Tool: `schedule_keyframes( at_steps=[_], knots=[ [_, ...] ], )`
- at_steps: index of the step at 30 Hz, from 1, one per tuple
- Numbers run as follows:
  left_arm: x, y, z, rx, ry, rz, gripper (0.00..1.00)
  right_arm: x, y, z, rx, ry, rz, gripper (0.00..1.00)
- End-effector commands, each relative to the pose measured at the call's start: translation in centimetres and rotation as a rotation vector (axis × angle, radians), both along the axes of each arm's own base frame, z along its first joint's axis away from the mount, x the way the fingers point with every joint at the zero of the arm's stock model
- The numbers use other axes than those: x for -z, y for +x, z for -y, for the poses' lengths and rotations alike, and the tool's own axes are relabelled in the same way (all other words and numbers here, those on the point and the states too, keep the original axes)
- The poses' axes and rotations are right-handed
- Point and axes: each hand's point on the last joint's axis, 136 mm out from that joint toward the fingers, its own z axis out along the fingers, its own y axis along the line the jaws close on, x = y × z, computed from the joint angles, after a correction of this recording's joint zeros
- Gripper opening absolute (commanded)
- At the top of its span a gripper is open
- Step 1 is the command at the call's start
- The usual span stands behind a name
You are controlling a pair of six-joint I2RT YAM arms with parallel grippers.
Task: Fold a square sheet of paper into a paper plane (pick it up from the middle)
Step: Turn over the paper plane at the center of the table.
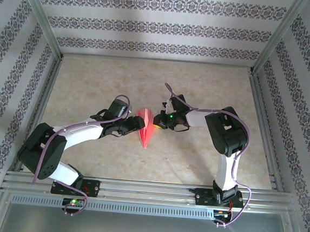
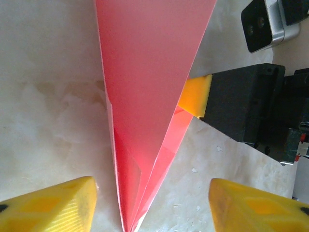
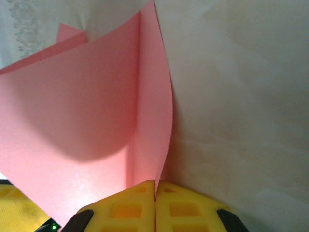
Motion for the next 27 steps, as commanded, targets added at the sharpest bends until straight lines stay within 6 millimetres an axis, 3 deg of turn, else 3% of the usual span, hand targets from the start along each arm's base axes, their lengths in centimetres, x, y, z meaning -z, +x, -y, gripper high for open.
schedule_keyframes(
  at_steps=[1, 6, 10, 18, 27],
  knots=[
    [-1.9, 1.1, 2.0, 0.026, -0.064, 0.046, 0.55, 1.4, -0.2, 0.9, 0.006, -0.05, -0.017, 0.08],
    [-1.8, 1.4, 2.6, 0.038, -0.064, 0.042, 0.46, 1.5, -0.3, 1.1, 0.006, -0.055, -0.019, 0.08],
    [-1.3, 1.7, 2.7, 0.036, -0.047, 0.033, 0.46, 1.6, -0.3, 1.2, 0.007, -0.056, -0.021, 0.08],
    [0.1, 2.3, 1.8, 0.007, 0.048, 0.004, 0.56, 1.7, -0.4, 1.3, 0.008, -0.058, -0.026, 0.08],
    [0.0, 2.1, -1.9, -0.087, 0.184, 0.037, 0.48, 1.8, -0.5, 1.5, 0.011, -0.065, -0.029, 0.08]
  ],
)
